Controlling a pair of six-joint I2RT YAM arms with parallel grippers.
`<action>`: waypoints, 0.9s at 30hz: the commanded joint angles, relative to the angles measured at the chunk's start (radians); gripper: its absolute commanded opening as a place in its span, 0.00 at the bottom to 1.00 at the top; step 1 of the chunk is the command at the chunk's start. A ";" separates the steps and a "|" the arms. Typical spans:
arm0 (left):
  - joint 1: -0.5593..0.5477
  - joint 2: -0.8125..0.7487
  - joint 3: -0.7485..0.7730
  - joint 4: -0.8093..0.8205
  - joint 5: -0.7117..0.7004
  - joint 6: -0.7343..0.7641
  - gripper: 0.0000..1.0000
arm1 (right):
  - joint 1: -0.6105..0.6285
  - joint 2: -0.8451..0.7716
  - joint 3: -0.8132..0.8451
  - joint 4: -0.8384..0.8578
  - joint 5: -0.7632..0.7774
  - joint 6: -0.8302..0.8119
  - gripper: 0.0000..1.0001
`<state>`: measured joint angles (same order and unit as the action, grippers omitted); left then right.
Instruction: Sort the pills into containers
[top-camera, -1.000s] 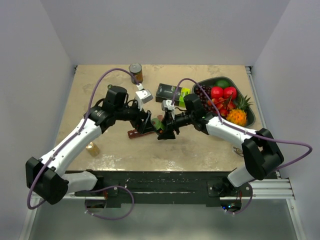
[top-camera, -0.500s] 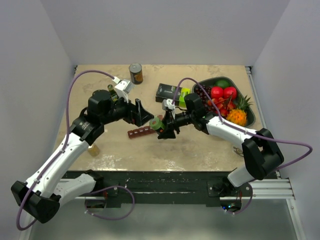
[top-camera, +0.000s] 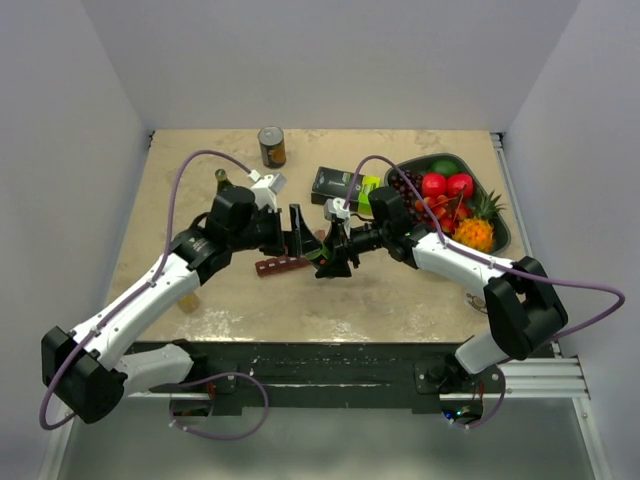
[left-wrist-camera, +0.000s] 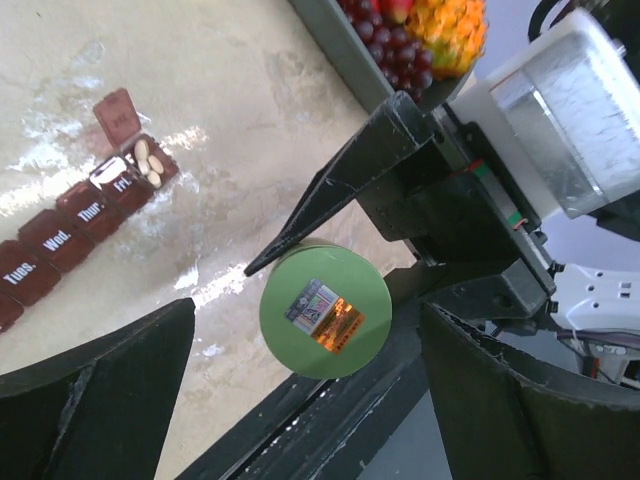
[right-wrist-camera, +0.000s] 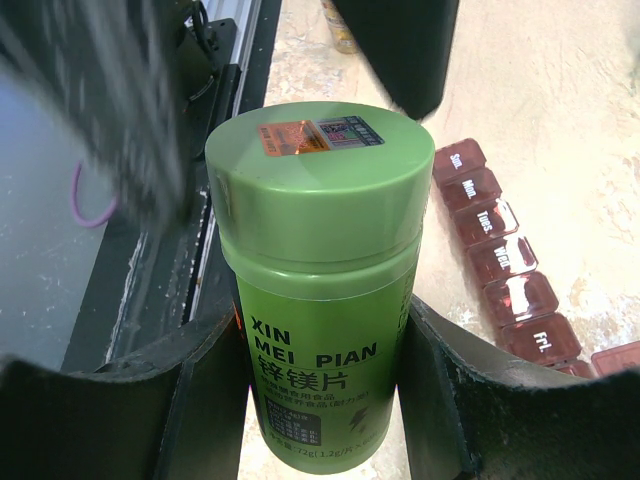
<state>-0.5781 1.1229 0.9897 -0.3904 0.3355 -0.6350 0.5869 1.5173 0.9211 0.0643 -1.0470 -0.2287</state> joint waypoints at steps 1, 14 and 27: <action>-0.051 0.032 0.056 -0.014 -0.068 -0.022 0.96 | -0.001 -0.026 0.048 0.038 -0.030 0.002 0.00; -0.078 0.075 0.092 -0.061 -0.142 0.014 0.74 | -0.001 -0.025 0.048 0.037 -0.028 0.002 0.00; -0.057 0.090 0.072 -0.079 0.182 0.438 0.00 | -0.002 -0.025 0.048 0.037 -0.036 0.000 0.00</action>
<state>-0.6556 1.2022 1.0557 -0.4397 0.3164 -0.4709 0.5873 1.5173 0.9211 0.0620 -1.0416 -0.2295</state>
